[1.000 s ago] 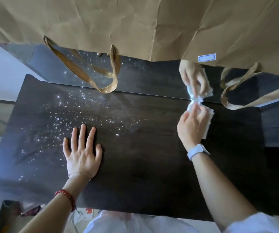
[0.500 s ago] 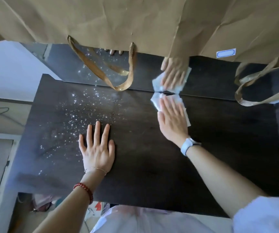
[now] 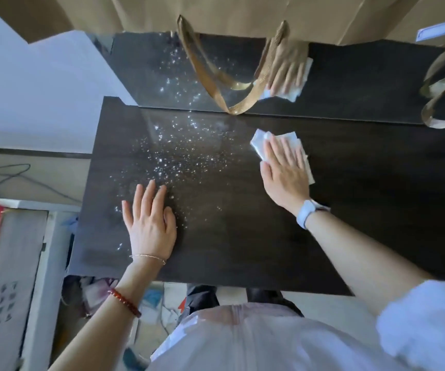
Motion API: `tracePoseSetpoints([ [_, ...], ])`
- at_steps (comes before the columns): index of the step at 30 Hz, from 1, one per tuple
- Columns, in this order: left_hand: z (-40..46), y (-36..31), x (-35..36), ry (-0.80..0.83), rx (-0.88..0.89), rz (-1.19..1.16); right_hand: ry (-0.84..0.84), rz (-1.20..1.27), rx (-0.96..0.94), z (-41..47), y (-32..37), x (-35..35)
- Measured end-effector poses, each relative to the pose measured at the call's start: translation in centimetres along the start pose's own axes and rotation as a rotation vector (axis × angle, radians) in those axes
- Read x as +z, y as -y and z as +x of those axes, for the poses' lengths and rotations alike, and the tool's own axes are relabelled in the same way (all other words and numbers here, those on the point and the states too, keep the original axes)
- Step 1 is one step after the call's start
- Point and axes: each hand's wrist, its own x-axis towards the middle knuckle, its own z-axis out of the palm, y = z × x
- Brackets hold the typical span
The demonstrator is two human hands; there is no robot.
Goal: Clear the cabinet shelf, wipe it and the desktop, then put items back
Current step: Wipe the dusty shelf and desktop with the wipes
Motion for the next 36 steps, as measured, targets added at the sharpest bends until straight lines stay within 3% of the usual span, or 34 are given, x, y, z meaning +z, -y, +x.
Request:
tracePoseSetpoints([
  [2,-0.4,1.9,-0.5,0.017,-0.046,0.0,0.025,0.062,-0.029,-3.6,4.7,1.1],
  [5,-0.2,4.5,-1.2,0.027,-0.136,0.001,0.188,0.059,-0.53,-12.2,11.6,2.0],
  [7,0.4,6.0,-1.5,0.046,-0.179,-0.007,0.229,0.015,-0.679,-12.2,11.4,1.8],
  [9,0.8,7.7,-1.9,0.064,-0.198,-0.008,0.163,-0.026,-0.468,-9.2,8.5,2.0],
  [12,1.3,10.0,-2.4,0.103,-0.286,0.016,-0.005,-0.059,0.197,-5.4,4.6,1.2],
  [14,1.5,11.1,-2.6,0.116,-0.339,0.01,-0.075,-0.03,0.347,-5.8,8.3,1.9],
  [16,1.7,11.9,-2.8,0.153,-0.331,-0.007,-0.043,0.016,0.107,-8.5,15.7,3.5],
  [18,2.1,12.5,-3.4,0.204,-0.287,-0.103,0.112,0.057,-0.341,-11.9,22.0,4.6],
  [20,2.4,13.3,-3.9,0.269,-0.237,-0.239,0.241,0.014,-0.625,-12.6,22.7,4.4],
  [21,2.5,13.7,-4.2,0.295,-0.208,-0.281,0.222,-0.012,-0.631,-11.6,21.2,4.5],
  [22,2.6,14.1,-4.4,0.312,-0.186,-0.306,0.18,-0.023,-0.539,-10.2,19.5,4.6],
  [25,2.7,14.7,-4.3,0.327,-0.161,-0.37,0.03,-0.028,0.043,-4.4,15.9,3.9],
  [27,2.7,14.9,-4.2,0.335,-0.168,-0.415,0.013,0.036,0.193,-3.1,18.7,4.4],
  [28,2.8,15.1,-4.2,0.339,-0.181,-0.446,0.038,0.055,0.095,-4.0,21.3,5.0],
  [30,3.1,16.0,-4.5,0.33,-0.18,-0.505,0.162,0.053,-0.351,-8.5,26.3,5.9],
  [31,3.2,16.5,-4.7,0.32,-0.162,-0.51,0.232,0.025,-0.57,-10.9,27.5,5.8],
  [33,3.8,17.7,-5.1,0.331,-0.137,-0.494,0.285,-0.052,-0.824,-11.2,26.5,5.3],
  [34,4.1,18.1,-5.1,0.348,-0.132,-0.496,0.229,-0.081,-0.847,-9.6,25.3,5.5],
  [36,4.5,18.7,-5.2,0.372,-0.104,-0.537,0.172,-0.042,-0.627,-5.6,23.8,5.7],
])
